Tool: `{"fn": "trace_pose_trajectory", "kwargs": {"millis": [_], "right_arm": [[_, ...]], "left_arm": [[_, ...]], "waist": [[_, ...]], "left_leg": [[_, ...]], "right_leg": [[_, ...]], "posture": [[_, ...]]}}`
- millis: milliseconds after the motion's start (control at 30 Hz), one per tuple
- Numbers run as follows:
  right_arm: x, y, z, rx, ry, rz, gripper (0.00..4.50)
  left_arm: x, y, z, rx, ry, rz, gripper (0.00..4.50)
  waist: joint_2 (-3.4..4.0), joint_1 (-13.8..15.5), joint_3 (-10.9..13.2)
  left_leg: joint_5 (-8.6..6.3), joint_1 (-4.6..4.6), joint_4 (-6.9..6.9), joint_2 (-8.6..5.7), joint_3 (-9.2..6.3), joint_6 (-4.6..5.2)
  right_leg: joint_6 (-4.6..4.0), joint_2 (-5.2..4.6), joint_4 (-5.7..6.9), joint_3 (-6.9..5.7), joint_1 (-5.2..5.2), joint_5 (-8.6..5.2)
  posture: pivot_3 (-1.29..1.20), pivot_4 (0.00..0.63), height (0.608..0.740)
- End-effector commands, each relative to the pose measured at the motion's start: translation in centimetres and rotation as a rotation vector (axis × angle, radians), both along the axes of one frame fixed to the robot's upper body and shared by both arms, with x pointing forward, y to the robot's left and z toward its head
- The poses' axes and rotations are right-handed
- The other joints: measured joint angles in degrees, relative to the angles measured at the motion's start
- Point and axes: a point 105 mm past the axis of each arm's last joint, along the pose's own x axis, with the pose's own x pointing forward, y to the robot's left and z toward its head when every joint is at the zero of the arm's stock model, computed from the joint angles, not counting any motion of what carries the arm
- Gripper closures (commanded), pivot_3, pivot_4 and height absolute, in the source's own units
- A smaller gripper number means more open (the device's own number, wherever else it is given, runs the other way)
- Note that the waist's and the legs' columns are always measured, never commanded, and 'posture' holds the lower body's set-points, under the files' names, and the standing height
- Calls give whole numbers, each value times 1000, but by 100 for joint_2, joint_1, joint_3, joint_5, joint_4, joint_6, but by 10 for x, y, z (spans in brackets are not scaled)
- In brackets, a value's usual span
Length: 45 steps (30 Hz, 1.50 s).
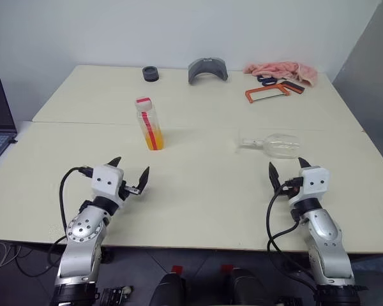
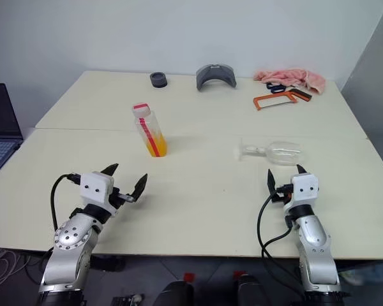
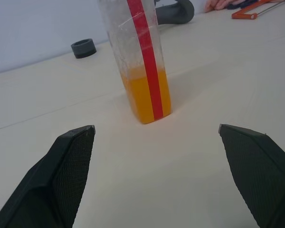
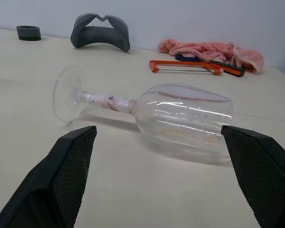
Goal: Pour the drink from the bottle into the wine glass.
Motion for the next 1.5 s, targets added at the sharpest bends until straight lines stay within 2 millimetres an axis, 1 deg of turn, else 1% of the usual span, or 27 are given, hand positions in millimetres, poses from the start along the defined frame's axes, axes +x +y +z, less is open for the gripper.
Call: {"fn": "trace_pose_trajectory", "kwargs": {"millis": [33, 200, 400, 500, 633, 833, 967, 1033, 1133, 1167, 1233, 1267, 1300, 1367, 1400, 1500], "right_arm": [[0, -4, 11, -18, -44, -10, 0], [1, -4, 10, -20, -40, -4, 0], [1, -3, 10, -21, -40, 1, 0], [2, -2, 11, -21, -42, 4, 0], [3, -3, 11, -21, -45, 3, 0], [3, -1, 11, -18, -49, 6, 0], [1, 0, 12, -20, -51, 12, 0], [1, 0, 12, -20, -53, 14, 0], [0, 1, 15, -7, -56, 33, 0], [0, 6, 18, -9, -60, 69, 0], [-6, 28, 25, -12, -53, 240, 0], [-8, 35, 27, -12, -48, 297, 0], [-13, 48, 29, -25, -29, 399, 0], [-20, 65, 35, -50, 1, 546, 0], [-22, 73, 40, -52, 12, 610, 0], [-24, 86, 55, -53, 35, 731, 0]], "left_arm": [[-1, -7, 14, 6, -59, -27, 14], [-2, -8, 10, 26, -35, -25, 14], [-3, -10, 14, 10, -56, -33, 14], [-2, -6, 18, 10, -73, -24, 14], [-2, -5, 18, 15, -77, -21, 14], [-5, -11, 19, -49, -63, -82, 14], [-4, -13, 19, -50, -55, -89, 14], [-1, -11, 18, -42, -51, -62, 14], [7, 0, 14, -29, -34, 38, 14], [9, 2, 14, -32, -27, 71, 14], [15, 0, 16, -56, -23, 97, 14], [17, -1, 16, -59, -22, 104, 14], [20, -2, 18, -67, -23, 112, 14], [27, -4, 24, -73, -33, 131, 14], [31, -5, 27, -76, -34, 147, 14], [42, -8, 35, -78, -41, 171, 14]], "waist": [[0, 0, 0], [0, 0, 0], [0, 0, 0], [0, 0, 0], [0, 0, 0], [1, 0, 0], [1, 0, 0], [1, 0, 0], [1, 1, 1], [1, 1, 0], [3, 2, 2], [3, -1, 2], [3, -3, 2], [3, -4, 2], [3, -3, 2], [3, -3, 2]], "left_leg": [[0, 0, 0, 0, 0, 0], [0, 0, 0, 0, 1, 0], [0, 0, 0, 1, 1, 0], [0, 0, 0, 0, 1, 0], [0, 0, 0, 0, 3, 0], [0, 0, 0, 1, 8, 0], [0, 0, 0, 1, 15, 0], [0, 0, 0, 1, 15, 0], [0, 0, 0, 0, 15, 0], [0, 0, 0, -1, 15, 0], [0, -1, 0, -1, 14, 0], [0, -1, 0, -1, 15, 0], [0, -1, 1, -2, 14, 0], [0, -1, 0, -2, 10, 0], [0, -1, 1, -2, 7, 0], [0, -1, 4, -10, -4, 0]], "right_leg": [[0, 0, 0, 0, 0, 0], [0, 0, 0, 0, 0, 0], [0, 0, 0, 0, 0, 0], [0, 0, 0, 0, 0, 0], [0, 0, 0, 0, 0, 0], [0, 0, 0, 0, 0, 0], [0, 0, 0, 0, 0, 0], [0, 0, 0, 0, 0, 0], [0, 0, 0, 0, 0, 0], [0, 0, 0, -1, 0, 0], [0, 0, 0, -1, 0, 0], [0, -1, 0, 0, 0, 0], [0, 0, 0, -1, 0, 0], [0, 3, -1, -3, 0, 0], [0, 3, 0, -3, 1, 0], [2, 4, 0, -4, 2, 1]], "posture": [[0, 150, 740], [0, 150, 740], [0, 150, 740], [0, 150, 740], [0, 150, 740], [0, 150, 740], [0, 150, 740], [0, 150, 740], [0, 150, 740], [0, 150, 740], [0, 150, 740], [0, 150, 740], [0, 150, 740], [0, 150, 740], [0, 150, 740], [0, 150, 740]]}}
